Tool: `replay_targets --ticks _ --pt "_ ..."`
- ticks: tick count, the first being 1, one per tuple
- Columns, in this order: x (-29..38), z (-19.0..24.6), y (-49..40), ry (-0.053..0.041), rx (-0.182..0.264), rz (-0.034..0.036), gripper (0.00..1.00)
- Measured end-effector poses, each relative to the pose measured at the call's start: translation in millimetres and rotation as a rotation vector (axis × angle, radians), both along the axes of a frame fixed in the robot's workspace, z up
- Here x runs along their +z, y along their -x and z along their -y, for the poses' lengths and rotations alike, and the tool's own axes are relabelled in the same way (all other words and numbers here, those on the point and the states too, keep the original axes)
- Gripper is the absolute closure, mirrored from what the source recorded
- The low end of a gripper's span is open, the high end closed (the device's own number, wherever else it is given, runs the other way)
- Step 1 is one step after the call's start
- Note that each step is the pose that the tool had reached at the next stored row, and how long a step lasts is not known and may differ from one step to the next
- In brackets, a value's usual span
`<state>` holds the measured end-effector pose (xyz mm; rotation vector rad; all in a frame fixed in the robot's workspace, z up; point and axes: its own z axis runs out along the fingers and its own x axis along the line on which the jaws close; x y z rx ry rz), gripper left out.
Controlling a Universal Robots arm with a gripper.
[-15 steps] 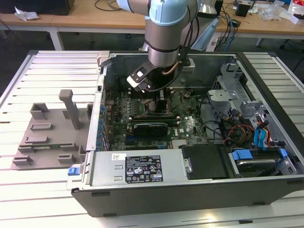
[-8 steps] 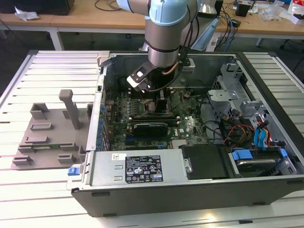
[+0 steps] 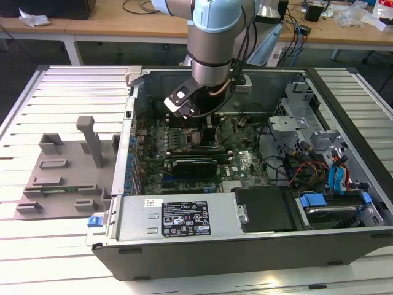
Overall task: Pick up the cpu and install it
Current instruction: 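Place the cpu into insertion slot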
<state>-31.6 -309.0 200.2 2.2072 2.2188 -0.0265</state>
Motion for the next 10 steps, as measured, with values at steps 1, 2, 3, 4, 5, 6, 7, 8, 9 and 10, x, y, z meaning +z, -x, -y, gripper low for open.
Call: replay_targets --ticks 1,2,3,4,5,6,7,8,9,10 --pt "0.0 0.0 0.0 -0.0002 0.0 0.0001 0.38" --pt "0.0 0.2 0.0 0.0 0.0 0.0001 0.38" --pt "0.1 1.5 0.0 0.0 0.0 0.0 0.38" --pt "0.0 2.6 0.0 0.0 0.0 0.0 0.38" --pt "0.0 2.8 0.0 -0.0001 0.0 0.0001 0.38" --pt "0.3 2.9 0.0 0.0 0.0 0.0 0.38" --pt "0.3 3.0 0.0 -0.0011 0.0 0.0 0.38" --pt "2.5 3.0 0.1 -0.0012 0.0 -0.0001 0.38" --pt "5.6 3.0 0.0 -0.0014 0.0 -0.0001 0.38" --pt "6.9 2.9 0.0 -0.0015 0.0 0.0001 0.38"
